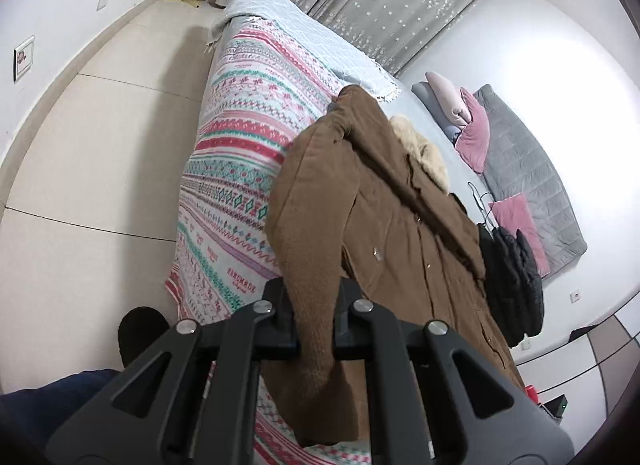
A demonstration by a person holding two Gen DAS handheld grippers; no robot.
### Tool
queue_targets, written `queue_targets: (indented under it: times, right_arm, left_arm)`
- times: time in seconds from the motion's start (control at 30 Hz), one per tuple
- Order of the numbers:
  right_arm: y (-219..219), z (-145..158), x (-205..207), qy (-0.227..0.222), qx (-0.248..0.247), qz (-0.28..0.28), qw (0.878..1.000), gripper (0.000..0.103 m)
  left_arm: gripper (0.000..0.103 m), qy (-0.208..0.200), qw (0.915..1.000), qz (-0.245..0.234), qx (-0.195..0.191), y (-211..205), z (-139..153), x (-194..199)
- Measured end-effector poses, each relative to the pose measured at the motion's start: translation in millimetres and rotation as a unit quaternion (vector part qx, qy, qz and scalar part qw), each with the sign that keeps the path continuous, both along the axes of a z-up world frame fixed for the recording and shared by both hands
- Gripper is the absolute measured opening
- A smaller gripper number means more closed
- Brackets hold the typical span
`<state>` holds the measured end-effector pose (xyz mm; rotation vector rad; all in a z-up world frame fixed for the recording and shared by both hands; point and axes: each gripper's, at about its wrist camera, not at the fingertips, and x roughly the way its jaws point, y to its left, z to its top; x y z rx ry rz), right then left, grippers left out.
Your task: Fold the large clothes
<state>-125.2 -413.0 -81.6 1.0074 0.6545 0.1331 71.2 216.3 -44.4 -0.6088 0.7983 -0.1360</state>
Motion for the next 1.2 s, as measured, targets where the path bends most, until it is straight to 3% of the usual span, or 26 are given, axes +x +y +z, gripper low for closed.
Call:
queue_targets:
  times: [0.17, 0.27, 0.4, 0.63, 0.93, 1.2]
  right_arm:
    - [-6, 7, 1, 0.001, -0.010, -0.018, 1.000, 0.010]
    - [-2, 4, 6, 0.015, -0.028, -0.014, 0.999, 0.010]
    - [3, 10, 7, 0.008, -0.046, -0.011, 0.999, 0.010]
    - [10, 9, 12, 0.025, -0.080, -0.013, 0.996, 0.011]
    - [19, 8, 19, 0.029, -0.116, -0.018, 0.993, 0.011]
    - [26, 6, 26, 0.017, -0.101, -0.008, 0.995, 0.012]
  left_arm:
    - [0.011, 0.004, 0.9998, 0.007, 0.020, -5, 1, 4]
    - [0.011, 0.026, 0.9968, 0.007, 0.075, -18, -10, 3]
    - [0.012, 0.025, 0.9932, 0.011, 0.114, -27, -9, -2]
    - [0.012, 0.024, 0.9708, 0.020, 0.238, -65, -5, -4]
    - [0.012, 0.014, 0.9509, 0.039, 0.307, -79, -5, -4]
    - [0.012, 0.015, 0.9470, 0.046, 0.318, -85, -2, -3]
